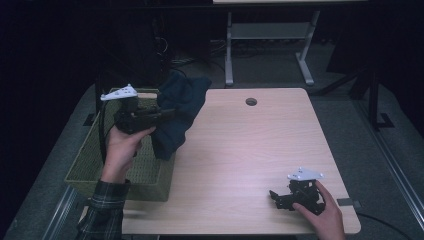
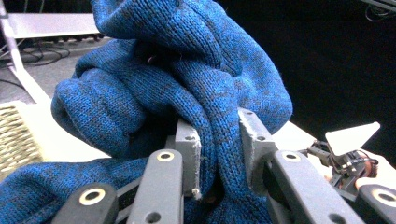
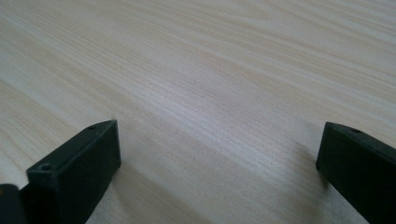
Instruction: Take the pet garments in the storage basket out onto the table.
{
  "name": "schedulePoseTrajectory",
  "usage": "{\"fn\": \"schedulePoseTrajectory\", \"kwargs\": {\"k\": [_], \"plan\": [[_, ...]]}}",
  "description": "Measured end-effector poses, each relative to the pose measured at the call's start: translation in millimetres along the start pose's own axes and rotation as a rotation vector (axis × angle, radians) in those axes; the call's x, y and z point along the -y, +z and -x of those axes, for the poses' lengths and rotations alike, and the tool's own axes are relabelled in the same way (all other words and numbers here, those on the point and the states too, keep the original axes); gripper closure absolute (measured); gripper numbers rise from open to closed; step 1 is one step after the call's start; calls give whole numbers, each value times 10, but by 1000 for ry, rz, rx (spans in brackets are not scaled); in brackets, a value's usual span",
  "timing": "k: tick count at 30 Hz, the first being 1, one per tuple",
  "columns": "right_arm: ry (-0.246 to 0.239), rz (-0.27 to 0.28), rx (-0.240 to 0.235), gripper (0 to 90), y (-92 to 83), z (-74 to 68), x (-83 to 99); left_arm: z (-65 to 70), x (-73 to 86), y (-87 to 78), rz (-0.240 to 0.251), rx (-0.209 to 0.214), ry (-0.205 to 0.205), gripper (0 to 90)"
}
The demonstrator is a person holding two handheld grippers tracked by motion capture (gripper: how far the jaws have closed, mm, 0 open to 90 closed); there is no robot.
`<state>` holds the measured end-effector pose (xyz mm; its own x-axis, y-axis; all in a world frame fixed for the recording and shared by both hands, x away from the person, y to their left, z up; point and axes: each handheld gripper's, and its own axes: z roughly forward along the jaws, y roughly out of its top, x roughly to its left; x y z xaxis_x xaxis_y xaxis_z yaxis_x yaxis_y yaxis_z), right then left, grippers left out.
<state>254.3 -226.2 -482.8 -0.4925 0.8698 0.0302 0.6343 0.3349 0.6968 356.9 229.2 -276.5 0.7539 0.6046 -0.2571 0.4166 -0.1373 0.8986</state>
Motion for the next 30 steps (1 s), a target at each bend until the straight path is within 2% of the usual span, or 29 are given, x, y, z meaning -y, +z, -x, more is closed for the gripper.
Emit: {"fn": "schedulePoseTrajectory", "kwargs": {"k": [16, 27, 30], "plan": [[-3, 1, 1, 0, 0, 2, 0, 181, -40, 401, -13, 56, 37, 723], [-3, 1, 1, 0, 0, 2, 0, 313, -20, 707, -44, 100, 74, 723], [-3, 1, 1, 0, 0, 2, 0, 365, 21, 850, -79, 114, 99, 722]]}}
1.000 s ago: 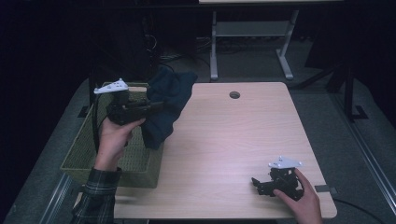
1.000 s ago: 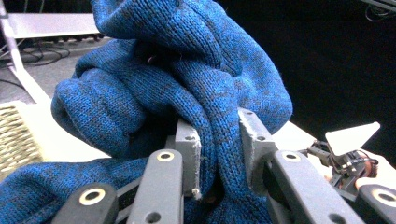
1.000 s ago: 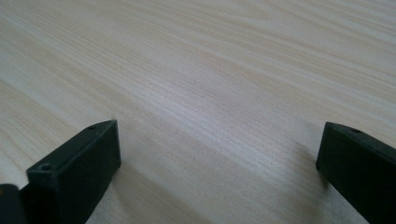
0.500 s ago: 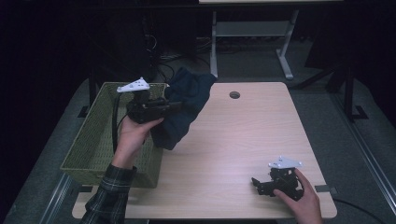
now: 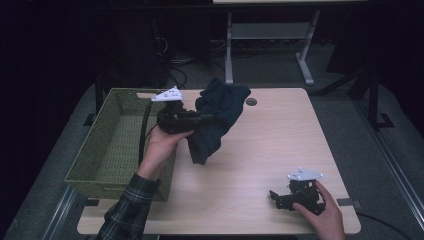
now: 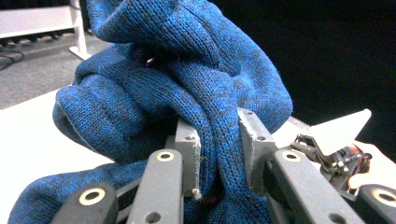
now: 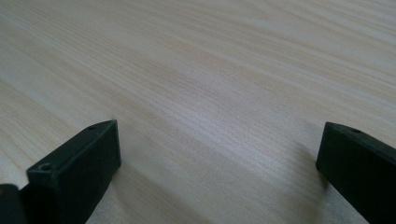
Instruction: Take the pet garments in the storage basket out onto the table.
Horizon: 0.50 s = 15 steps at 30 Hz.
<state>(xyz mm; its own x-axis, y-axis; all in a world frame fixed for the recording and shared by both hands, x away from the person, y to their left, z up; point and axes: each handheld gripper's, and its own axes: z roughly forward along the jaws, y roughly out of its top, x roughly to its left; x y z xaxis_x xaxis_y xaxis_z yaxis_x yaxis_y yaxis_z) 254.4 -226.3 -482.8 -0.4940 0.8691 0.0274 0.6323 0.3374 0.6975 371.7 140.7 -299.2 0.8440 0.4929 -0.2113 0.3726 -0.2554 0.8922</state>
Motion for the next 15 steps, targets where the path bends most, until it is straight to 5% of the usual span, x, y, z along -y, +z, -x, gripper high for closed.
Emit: {"fn": "schedulePoseTrajectory", "kwargs": {"k": [15], "plan": [[0, 0, 0, 0, 0, 0, 0, 76, 161, 567, -97, 40, 35, 721]]}}
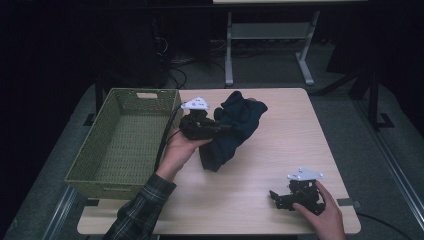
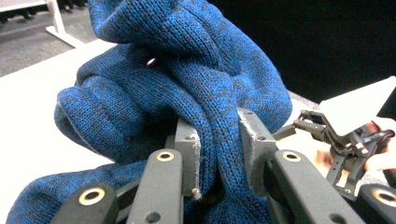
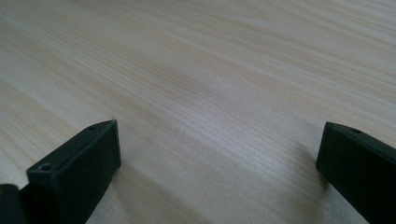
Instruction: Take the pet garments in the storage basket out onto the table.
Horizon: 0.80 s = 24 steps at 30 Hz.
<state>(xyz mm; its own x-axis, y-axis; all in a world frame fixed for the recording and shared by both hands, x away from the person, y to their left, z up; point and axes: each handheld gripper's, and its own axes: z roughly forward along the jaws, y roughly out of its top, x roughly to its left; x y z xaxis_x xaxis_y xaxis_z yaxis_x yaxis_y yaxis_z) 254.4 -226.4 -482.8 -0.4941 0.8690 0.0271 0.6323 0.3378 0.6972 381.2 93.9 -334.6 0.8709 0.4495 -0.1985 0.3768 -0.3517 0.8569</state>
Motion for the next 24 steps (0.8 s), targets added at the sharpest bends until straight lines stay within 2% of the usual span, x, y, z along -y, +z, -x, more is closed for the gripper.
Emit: {"fn": "schedulePoseTrajectory", "kwargs": {"k": [4, 8, 10, 13, 14, 15, 18, 20, 22, 23, 24], "plan": [[-1, 1, 0, 0, 1, 1, 1, 13, 36, 131, -24, 1, 16, 721], [-1, 1, 0, 0, 1, 1, 1, 24, 105, 347, -70, 14, 30, 721], [-4, 0, 0, 0, 1, 3, 1, 29, 121, 396, -70, 22, 18, 721], [-4, 0, 1, 0, 1, 2, 1, 19, 188, 582, -106, 35, 12, 721], [0, -2, 0, 0, 1, 0, 1, 19, 188, 582, -106, 35, 12, 720], [-1, -2, 0, 0, 1, 0, 1, 24, 219, 673, -122, 38, 13, 720], [0, -2, 0, 0, 0, 0, 1, 19, 246, 759, -139, 39, 22, 719], [0, -1, 0, 0, 1, 0, 1, 14, 289, 897, -155, 48, 13, 718], [1, -1, 0, 0, 0, 0, 1, 9, 300, 937, -164, 47, 22, 718], [3, -1, -1, 0, 0, -2, 1, 5, 321, 1016, -177, 51, 28, 717], [3, -1, -1, 0, 0, -2, 1, 5, 321, 1016, -177, 51, 28, 716]]}}
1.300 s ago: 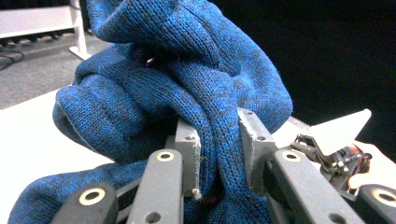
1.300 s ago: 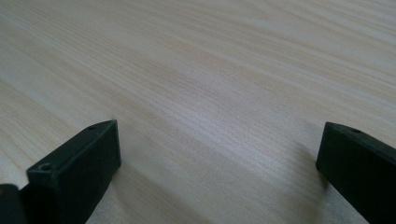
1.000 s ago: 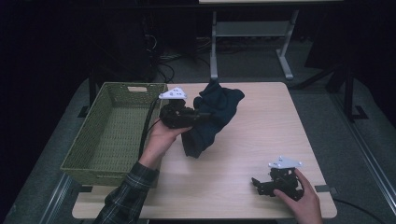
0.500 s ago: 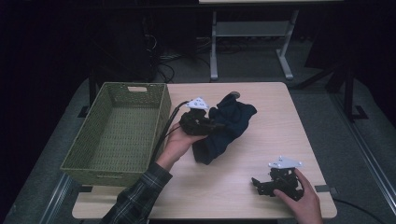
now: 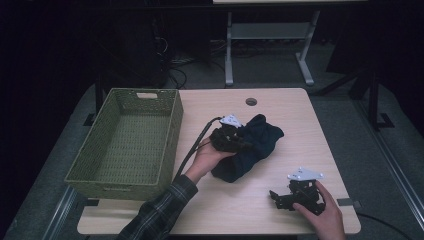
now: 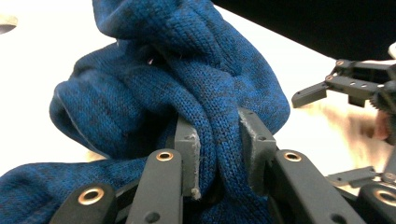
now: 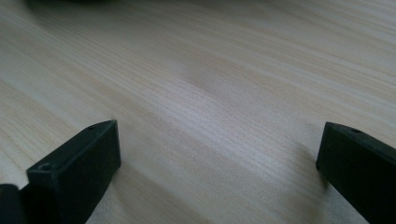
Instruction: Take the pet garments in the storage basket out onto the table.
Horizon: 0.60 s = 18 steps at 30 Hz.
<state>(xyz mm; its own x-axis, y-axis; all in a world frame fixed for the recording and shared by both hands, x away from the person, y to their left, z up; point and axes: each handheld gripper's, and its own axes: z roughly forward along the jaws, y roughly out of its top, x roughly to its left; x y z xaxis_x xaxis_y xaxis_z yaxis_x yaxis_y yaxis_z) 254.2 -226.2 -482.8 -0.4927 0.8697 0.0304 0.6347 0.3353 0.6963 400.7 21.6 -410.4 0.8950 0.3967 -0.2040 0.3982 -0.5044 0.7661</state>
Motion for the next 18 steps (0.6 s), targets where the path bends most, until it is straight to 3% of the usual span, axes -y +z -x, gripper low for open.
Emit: {"fn": "schedulePoseTrajectory", "kwargs": {"k": [3, 9, 18], "plan": [[0, 2, -1, 0, 2, 0, 1, 7, 20, 145, -22, 14, -5, 713], [-2, 4, 0, 0, 3, 2, 1, 16, 46, 259, -36, 19, 1, 690], [-4, 2, 1, 0, 1, 2, 0, 41, 33, 220, -30, 24, 14, 467]]}}
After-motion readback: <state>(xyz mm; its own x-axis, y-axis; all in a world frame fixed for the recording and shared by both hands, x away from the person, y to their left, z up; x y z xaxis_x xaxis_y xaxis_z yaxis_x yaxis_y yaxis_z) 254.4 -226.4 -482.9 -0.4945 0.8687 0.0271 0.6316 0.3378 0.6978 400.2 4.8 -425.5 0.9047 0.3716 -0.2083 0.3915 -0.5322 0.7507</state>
